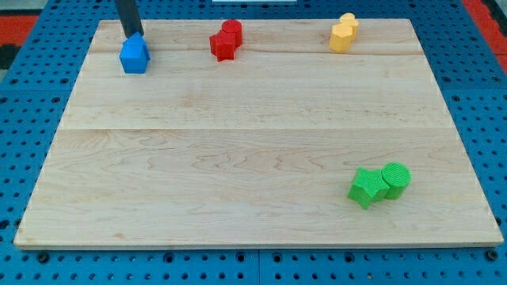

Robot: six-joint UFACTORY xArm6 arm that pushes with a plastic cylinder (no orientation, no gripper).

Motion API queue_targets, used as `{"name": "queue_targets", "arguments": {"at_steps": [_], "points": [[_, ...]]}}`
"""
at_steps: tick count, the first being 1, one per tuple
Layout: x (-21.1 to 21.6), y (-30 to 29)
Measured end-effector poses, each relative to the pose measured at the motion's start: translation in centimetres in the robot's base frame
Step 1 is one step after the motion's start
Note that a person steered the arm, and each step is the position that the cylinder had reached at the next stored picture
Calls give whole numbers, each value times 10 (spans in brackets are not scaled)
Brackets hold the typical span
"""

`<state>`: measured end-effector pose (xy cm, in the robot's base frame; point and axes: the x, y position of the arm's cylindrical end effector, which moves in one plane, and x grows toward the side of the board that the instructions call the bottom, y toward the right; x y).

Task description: Move your arm to the top right of the blue triangle

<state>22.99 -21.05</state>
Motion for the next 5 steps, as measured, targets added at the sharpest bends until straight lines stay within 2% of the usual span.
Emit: {"name": "queue_targets", "arguments": {"at_steps": [5], "points": [[-18, 8]]}}
